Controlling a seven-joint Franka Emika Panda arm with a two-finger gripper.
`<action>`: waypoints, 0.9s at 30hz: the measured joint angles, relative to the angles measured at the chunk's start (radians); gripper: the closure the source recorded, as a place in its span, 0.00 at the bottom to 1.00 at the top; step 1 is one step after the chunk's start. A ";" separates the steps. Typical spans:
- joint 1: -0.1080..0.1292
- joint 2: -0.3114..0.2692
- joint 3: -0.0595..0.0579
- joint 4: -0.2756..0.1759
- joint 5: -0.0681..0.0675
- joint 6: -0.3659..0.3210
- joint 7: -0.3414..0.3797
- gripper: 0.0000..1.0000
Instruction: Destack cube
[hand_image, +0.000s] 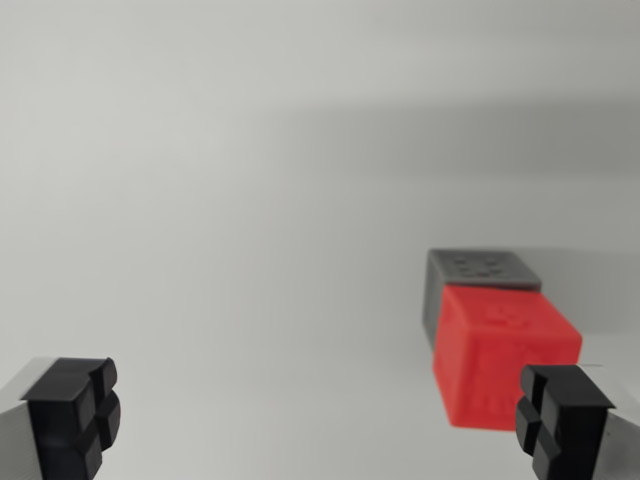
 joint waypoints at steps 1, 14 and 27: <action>-0.003 -0.001 -0.004 -0.008 0.000 0.008 -0.007 0.00; -0.046 -0.002 -0.047 -0.095 -0.004 0.095 -0.092 0.00; -0.090 0.018 -0.092 -0.158 -0.004 0.181 -0.185 0.00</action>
